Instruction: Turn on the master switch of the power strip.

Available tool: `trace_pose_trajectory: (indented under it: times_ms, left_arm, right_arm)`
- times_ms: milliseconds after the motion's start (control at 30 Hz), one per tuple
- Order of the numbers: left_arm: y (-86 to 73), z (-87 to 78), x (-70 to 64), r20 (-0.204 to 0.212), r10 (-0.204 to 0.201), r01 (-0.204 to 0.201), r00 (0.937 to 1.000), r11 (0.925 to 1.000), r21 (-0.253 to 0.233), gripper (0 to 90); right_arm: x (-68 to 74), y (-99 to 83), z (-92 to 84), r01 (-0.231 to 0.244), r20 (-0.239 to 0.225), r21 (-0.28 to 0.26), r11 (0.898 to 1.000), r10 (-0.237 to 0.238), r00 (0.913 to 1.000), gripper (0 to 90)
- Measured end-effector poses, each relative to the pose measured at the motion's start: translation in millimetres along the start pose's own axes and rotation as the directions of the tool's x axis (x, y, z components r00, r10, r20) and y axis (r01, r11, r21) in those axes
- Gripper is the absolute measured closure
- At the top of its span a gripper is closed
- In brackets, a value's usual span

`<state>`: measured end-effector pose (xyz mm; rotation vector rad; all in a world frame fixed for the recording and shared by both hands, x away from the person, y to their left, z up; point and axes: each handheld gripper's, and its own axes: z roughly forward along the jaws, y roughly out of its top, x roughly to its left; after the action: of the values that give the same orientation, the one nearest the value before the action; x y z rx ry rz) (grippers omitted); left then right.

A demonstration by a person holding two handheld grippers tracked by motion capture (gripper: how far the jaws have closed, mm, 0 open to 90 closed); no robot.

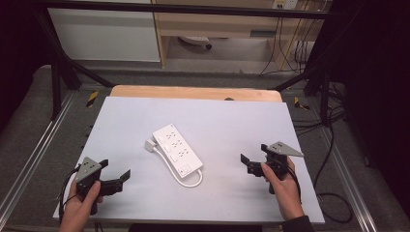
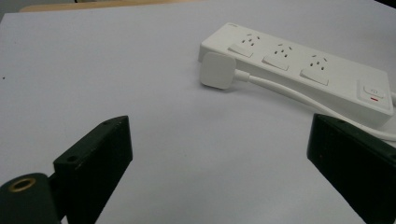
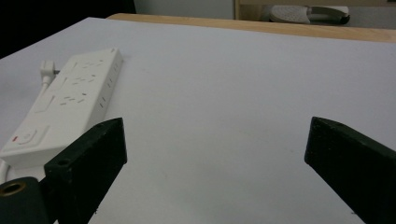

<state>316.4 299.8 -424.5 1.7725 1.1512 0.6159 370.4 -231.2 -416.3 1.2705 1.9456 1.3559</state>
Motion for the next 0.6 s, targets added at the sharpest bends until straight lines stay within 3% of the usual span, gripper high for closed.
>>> trace_pose_trajectory:
  times_ms: [467,600]
  left_arm:
    - [0.3,-0.5,0.1,0.0,0.0,0.0,1.0,1.0,-0.005,6.6]
    - [0.3,-0.2,0.1,0.0,-0.001,0.001,1.0,1.0,-0.004,6.6]
  right_arm:
    - [-19.7,-21.2,-16.2,0.008,0.057,0.016,1.0,-0.009,0.9983,5.8]
    - [-21.9,-27.9,-17.6,0.004,0.069,0.046,0.999,-0.007,0.9976,5.4]
